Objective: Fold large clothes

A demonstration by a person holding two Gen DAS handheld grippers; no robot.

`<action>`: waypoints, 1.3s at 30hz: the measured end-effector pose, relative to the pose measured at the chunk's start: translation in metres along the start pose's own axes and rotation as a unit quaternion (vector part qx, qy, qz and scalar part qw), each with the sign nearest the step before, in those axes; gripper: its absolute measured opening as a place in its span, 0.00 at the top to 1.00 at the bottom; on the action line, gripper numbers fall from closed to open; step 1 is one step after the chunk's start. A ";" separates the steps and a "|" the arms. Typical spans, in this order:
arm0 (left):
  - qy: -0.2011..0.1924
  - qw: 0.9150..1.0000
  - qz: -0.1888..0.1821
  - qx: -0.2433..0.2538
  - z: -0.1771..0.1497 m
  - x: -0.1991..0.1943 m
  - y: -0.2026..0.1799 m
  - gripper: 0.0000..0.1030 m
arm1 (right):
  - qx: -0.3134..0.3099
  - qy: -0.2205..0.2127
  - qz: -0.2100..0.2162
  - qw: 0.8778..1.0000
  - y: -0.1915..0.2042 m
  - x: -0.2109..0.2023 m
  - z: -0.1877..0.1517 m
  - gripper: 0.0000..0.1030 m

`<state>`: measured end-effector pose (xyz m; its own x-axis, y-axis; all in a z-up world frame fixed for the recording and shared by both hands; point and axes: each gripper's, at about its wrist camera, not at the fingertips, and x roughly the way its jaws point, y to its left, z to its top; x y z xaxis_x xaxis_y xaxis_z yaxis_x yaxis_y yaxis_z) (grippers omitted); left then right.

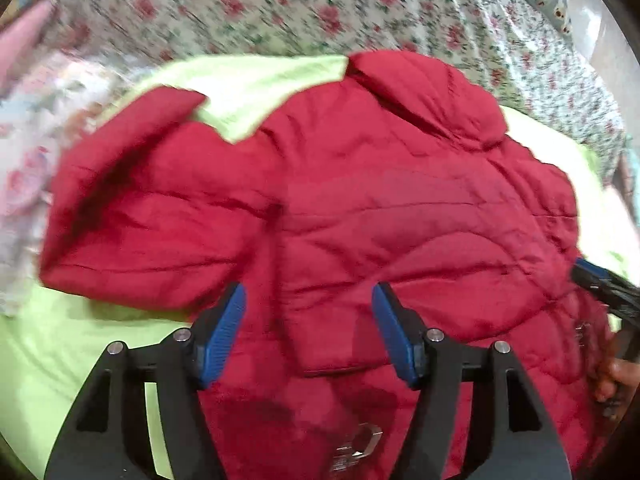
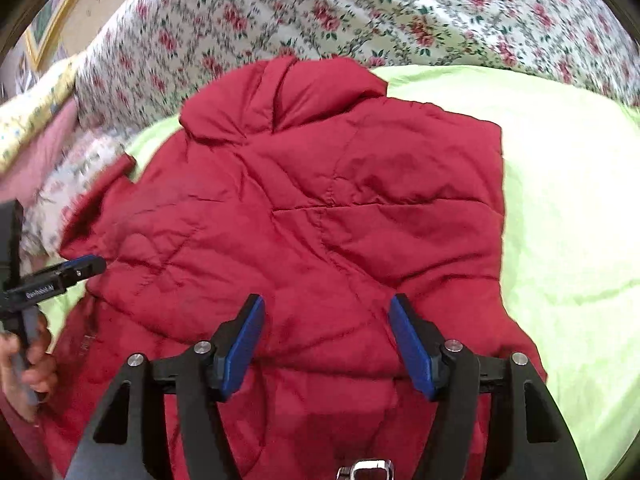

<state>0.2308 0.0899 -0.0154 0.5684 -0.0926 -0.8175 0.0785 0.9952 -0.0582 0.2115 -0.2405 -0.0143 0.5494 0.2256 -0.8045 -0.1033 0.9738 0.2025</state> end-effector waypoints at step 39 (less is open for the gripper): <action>0.013 0.983 0.146 -0.108 0.065 0.025 0.131 0.84 | -0.015 0.017 0.091 0.996 0.049 -0.059 -0.049 0.30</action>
<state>0.3087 0.2160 -0.0065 0.5192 0.1951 -0.8321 -0.2616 0.9632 0.0626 0.1339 -0.2044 0.0155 0.4917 0.3987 -0.7742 -0.2236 0.9170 0.3302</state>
